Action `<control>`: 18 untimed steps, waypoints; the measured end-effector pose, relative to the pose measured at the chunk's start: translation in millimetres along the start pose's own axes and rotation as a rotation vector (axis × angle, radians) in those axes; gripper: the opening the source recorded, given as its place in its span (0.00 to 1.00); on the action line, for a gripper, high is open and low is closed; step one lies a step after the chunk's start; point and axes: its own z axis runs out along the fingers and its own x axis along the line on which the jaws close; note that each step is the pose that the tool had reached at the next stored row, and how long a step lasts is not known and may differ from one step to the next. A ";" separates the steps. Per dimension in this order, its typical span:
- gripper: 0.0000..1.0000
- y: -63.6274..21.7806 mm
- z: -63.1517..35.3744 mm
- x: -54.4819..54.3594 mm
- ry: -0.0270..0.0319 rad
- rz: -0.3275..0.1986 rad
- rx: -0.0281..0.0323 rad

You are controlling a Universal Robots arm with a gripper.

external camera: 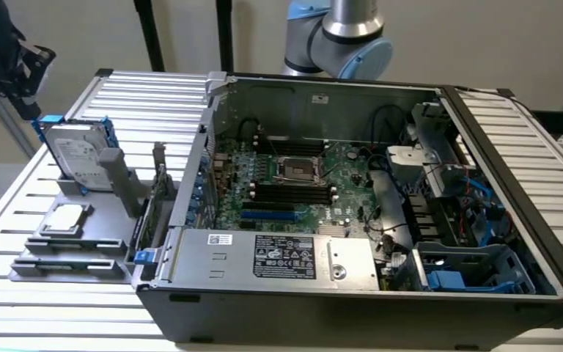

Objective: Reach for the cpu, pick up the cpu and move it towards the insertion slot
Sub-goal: 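Pick up the cpu and move it towards the insertion slot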

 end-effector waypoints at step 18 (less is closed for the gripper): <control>0.24 -13.8 4.7 19.8 0.0010 0.000 0.0012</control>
